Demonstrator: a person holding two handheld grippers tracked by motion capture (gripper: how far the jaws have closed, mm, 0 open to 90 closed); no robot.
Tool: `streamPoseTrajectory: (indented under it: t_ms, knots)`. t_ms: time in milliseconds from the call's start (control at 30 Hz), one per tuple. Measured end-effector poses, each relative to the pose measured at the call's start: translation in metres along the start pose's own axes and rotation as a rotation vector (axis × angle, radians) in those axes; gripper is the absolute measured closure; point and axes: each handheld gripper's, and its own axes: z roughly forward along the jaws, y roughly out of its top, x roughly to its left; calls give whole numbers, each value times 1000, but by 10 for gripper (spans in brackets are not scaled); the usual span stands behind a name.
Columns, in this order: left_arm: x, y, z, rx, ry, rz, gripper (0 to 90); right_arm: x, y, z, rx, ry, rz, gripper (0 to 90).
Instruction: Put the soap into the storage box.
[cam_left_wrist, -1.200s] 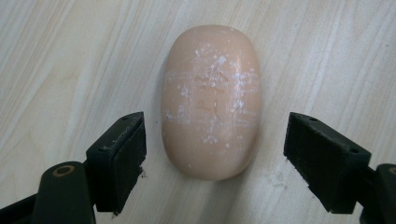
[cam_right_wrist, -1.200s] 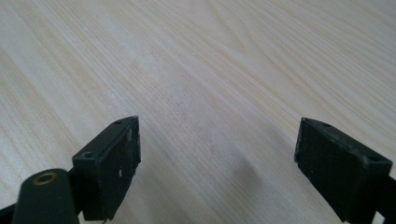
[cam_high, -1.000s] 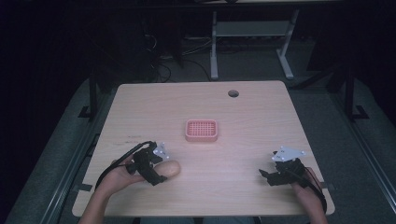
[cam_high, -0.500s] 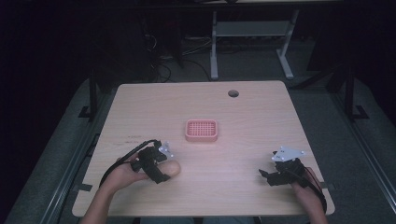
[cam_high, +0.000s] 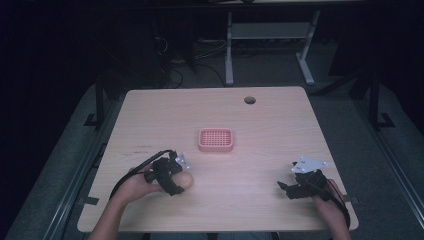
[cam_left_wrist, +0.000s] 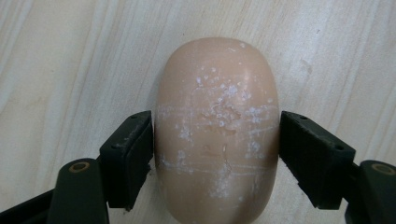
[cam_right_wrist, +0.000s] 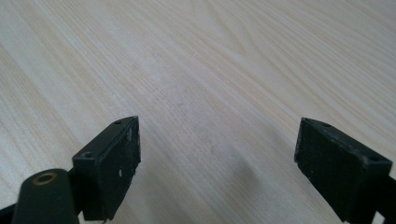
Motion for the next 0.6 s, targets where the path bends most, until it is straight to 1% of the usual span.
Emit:
streamPoseTrajectory:
  t_ms: [67, 200, 500, 600]
  knots:
    - [0, 0, 1, 3, -5, -4, 287, 0, 0, 0, -1, 0, 0, 138]
    - [0, 1, 3, 14, -2, 5, 301, -1, 0, -1, -3, -1, -1, 138]
    - [1, 3, 4, 9, -11, -1, 321, -1, 0, -1, -11, 1, 3, 138]
    - [1, 3, 4, 10, -9, 1, 322, -1, 0, -2, -13, 1, 15, 138]
